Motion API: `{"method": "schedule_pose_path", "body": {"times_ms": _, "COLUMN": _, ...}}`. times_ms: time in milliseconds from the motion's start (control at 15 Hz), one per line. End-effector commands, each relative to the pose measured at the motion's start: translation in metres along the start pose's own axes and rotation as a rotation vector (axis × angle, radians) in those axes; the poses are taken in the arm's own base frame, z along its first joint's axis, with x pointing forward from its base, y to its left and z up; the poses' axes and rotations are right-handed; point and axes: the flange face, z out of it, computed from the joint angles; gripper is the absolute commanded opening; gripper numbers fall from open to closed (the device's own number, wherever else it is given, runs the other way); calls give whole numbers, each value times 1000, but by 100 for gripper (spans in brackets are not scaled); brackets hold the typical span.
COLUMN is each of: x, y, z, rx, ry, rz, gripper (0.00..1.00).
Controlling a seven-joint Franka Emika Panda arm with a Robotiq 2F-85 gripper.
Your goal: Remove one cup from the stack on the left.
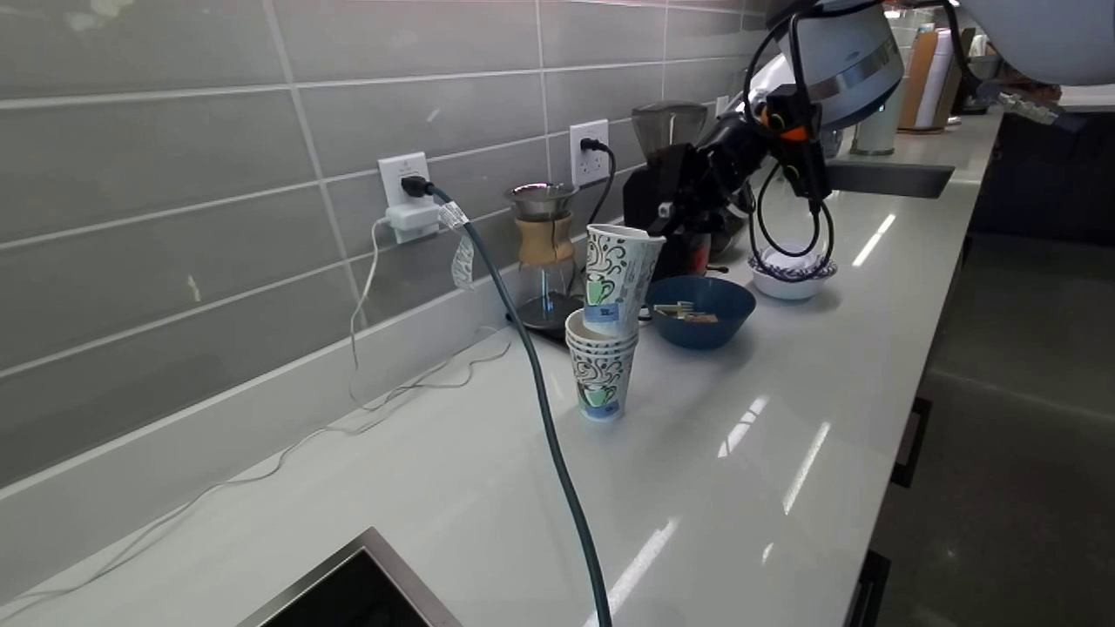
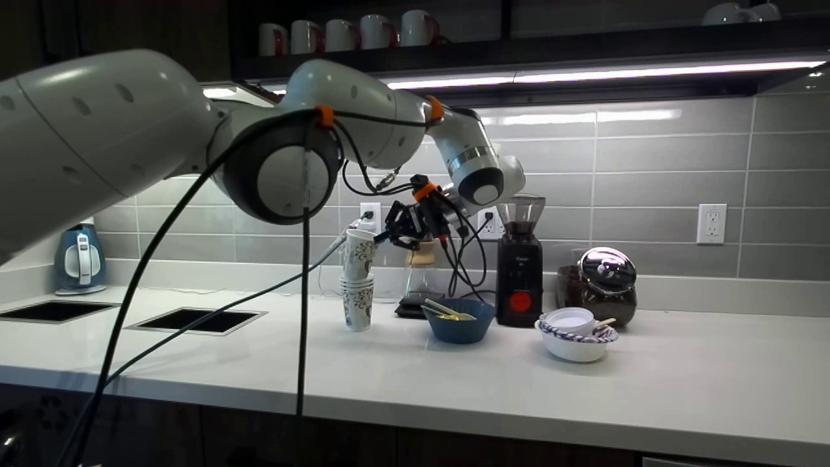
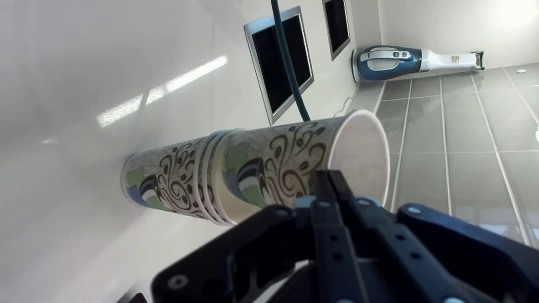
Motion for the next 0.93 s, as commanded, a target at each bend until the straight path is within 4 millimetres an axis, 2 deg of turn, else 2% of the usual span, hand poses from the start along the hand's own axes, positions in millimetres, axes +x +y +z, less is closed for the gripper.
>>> {"method": "schedule_pose_path", "body": {"times_ms": 0, "x": -6, "y": -27, "z": -10, "rx": 30, "ry": 18, "rz": -3, "gripper": 1}}
{"method": "schedule_pose_path", "body": {"times_ms": 267, "x": -12, "y": -54, "z": -17, "rx": 40, "ry": 42, "rz": -8, "gripper": 1}}
{"method": "schedule_pose_path", "body": {"times_ms": 467, "x": -16, "y": -64, "z": -26, "rx": 43, "ry": 99, "rz": 60, "gripper": 1}}
{"method": "schedule_pose_path", "body": {"times_ms": 733, "x": -26, "y": -62, "z": -31, "rx": 70, "ry": 178, "rz": 184, "gripper": 1}}
{"method": "schedule_pose_path", "body": {"times_ms": 867, "x": -29, "y": -53, "z": -30, "rx": 95, "ry": 212, "rz": 260, "gripper": 1}}
